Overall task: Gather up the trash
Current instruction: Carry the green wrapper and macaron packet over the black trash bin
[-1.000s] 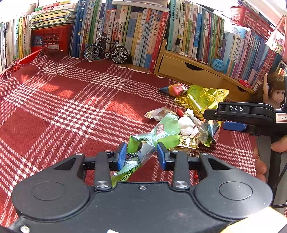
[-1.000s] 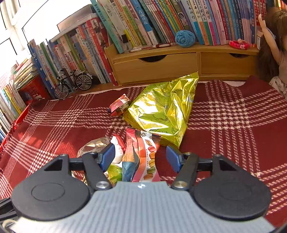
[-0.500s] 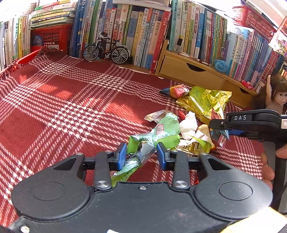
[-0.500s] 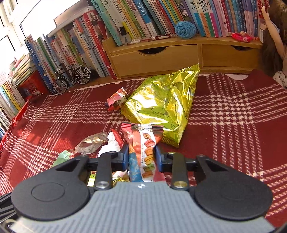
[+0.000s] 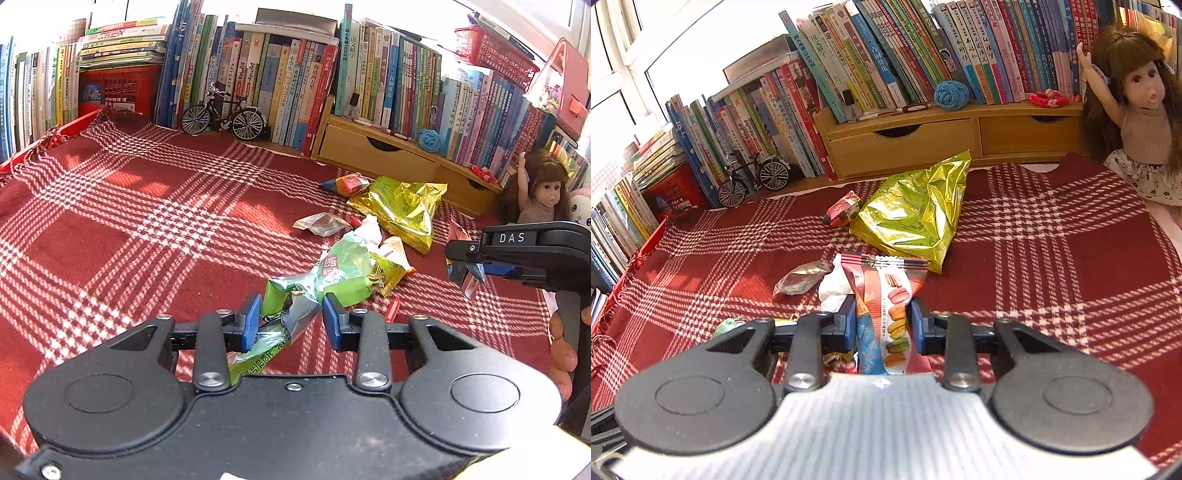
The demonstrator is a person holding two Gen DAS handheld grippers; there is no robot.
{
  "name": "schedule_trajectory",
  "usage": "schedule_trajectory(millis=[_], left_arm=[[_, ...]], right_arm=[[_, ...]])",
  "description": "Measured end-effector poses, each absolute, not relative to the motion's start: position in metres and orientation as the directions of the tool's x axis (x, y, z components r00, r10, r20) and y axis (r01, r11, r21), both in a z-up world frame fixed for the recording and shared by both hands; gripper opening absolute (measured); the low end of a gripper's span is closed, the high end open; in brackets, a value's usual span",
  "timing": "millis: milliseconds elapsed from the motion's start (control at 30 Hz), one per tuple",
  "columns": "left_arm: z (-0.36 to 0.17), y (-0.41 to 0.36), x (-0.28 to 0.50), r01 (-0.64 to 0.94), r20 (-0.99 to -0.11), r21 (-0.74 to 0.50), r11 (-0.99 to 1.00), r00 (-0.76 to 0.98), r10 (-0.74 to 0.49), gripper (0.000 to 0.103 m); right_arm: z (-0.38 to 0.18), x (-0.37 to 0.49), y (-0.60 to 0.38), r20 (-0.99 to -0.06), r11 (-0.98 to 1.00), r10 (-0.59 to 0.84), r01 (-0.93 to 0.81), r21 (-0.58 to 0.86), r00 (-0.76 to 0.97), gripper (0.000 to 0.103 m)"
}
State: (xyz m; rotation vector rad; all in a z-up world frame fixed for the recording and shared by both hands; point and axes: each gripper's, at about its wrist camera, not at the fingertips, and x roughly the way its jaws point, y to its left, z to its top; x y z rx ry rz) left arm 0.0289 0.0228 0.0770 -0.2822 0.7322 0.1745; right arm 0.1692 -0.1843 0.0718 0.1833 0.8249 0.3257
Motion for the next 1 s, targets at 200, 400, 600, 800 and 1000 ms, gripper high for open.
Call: schedule_trajectory(millis=[200, 400, 600, 800, 1000], left_arm=[[0.093, 0.027, -0.040, -0.280, -0.672, -0.206, 0.937, 0.737, 0.072, 0.034], [0.106, 0.026, -0.113, -0.290, -0.670, -0.182, 0.939, 0.736, 0.098, 0.034], [0.110, 0.029, -0.182, -0.313, -0.688, -0.162, 0.936, 0.716, 0.120, 0.034], [0.108, 0.036, -0.244, -0.358, -0.711, -0.135, 0.924, 0.684, 0.161, 0.034], [0.103, 0.039, -0.296, -0.422, -0.743, -0.113, 0.899, 0.637, 0.206, 0.034]], right_arm=[[0.088, 0.110, -0.185, -0.673, 0.933, 0.358, -0.233, 0.273, 0.647, 0.035], [0.100, 0.048, -0.186, -0.663, 0.929, 0.371, -0.251, 0.274, 0.650, 0.035], [0.100, -0.009, -0.181, -0.674, 0.921, 0.389, -0.267, 0.283, 0.628, 0.035], [0.090, -0.064, -0.168, -0.700, 0.907, 0.419, -0.306, 0.290, 0.578, 0.035], [0.077, -0.109, -0.150, -0.733, 0.886, 0.453, -0.350, 0.305, 0.507, 0.035]])
